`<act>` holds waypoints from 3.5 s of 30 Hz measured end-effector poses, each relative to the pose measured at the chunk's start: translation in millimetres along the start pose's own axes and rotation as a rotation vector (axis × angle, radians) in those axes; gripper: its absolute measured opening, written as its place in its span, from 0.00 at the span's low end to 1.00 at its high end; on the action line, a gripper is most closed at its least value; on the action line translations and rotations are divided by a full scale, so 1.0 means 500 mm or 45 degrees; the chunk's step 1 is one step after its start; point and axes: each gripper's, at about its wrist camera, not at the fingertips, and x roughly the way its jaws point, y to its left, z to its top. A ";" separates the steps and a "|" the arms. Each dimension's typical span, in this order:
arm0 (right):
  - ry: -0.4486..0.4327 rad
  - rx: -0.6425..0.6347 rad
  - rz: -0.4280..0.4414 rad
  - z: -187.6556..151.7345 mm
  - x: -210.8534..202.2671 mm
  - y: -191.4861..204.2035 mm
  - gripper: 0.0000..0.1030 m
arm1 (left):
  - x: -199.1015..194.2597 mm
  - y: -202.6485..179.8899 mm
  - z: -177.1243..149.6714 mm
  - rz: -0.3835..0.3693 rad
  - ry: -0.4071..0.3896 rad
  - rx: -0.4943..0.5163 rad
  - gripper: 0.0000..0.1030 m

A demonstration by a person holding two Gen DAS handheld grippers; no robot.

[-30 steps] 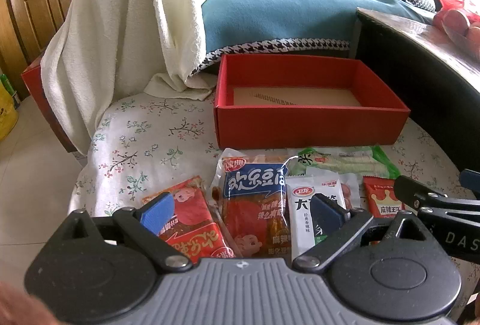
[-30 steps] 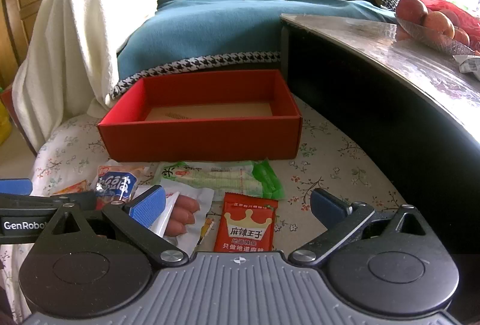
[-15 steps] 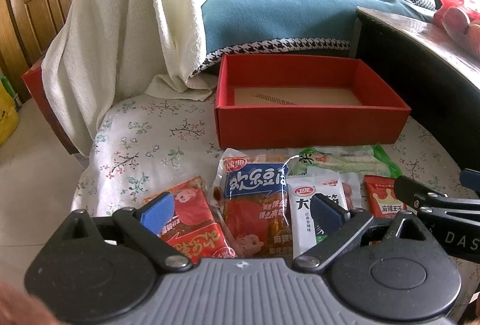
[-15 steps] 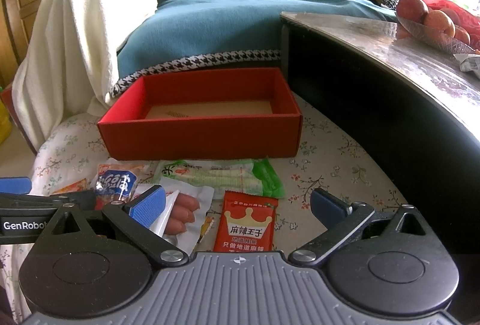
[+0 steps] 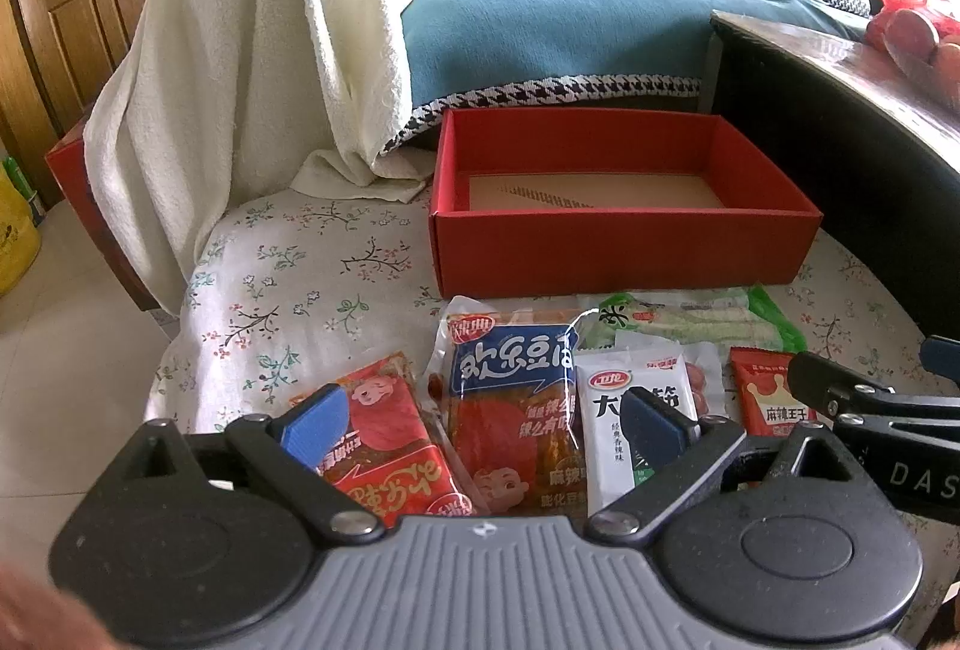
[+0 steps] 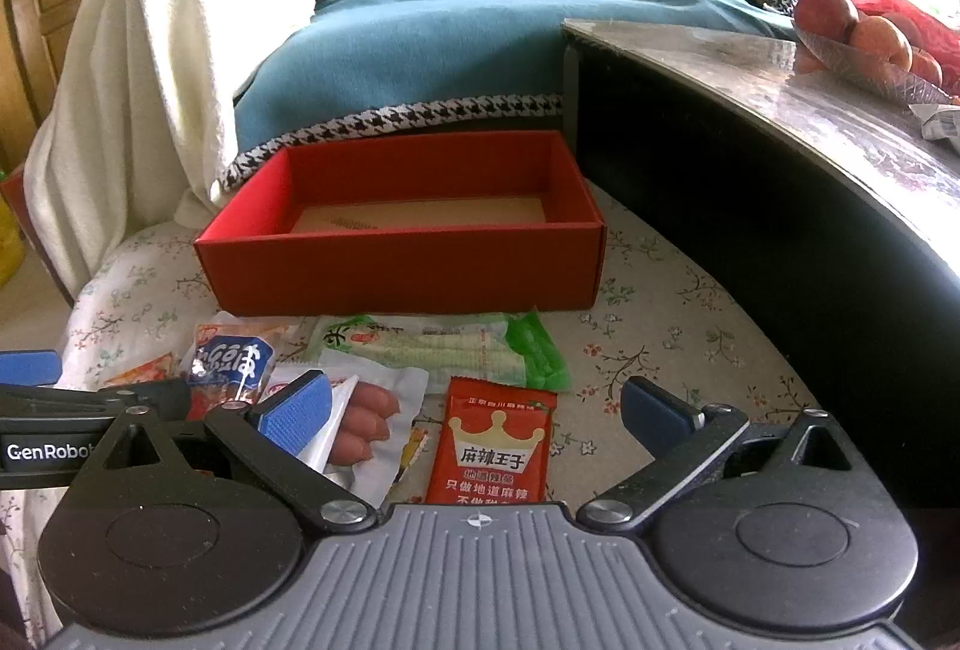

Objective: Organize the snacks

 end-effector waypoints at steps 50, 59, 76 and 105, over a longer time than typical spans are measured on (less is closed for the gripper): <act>0.204 -0.145 0.181 -0.014 0.071 0.102 1.00 | 0.017 0.119 -0.007 0.066 0.111 -0.200 0.90; 0.333 -0.333 0.163 -0.036 0.120 0.164 0.81 | 0.013 0.136 -0.009 0.077 0.141 -0.201 0.90; 0.403 -0.220 0.306 -0.017 0.108 0.091 0.45 | 0.072 0.174 -0.028 0.038 0.328 -0.380 0.90; 0.486 -0.258 0.384 -0.018 0.133 0.063 0.58 | 0.131 0.134 -0.073 0.137 0.496 -0.274 0.93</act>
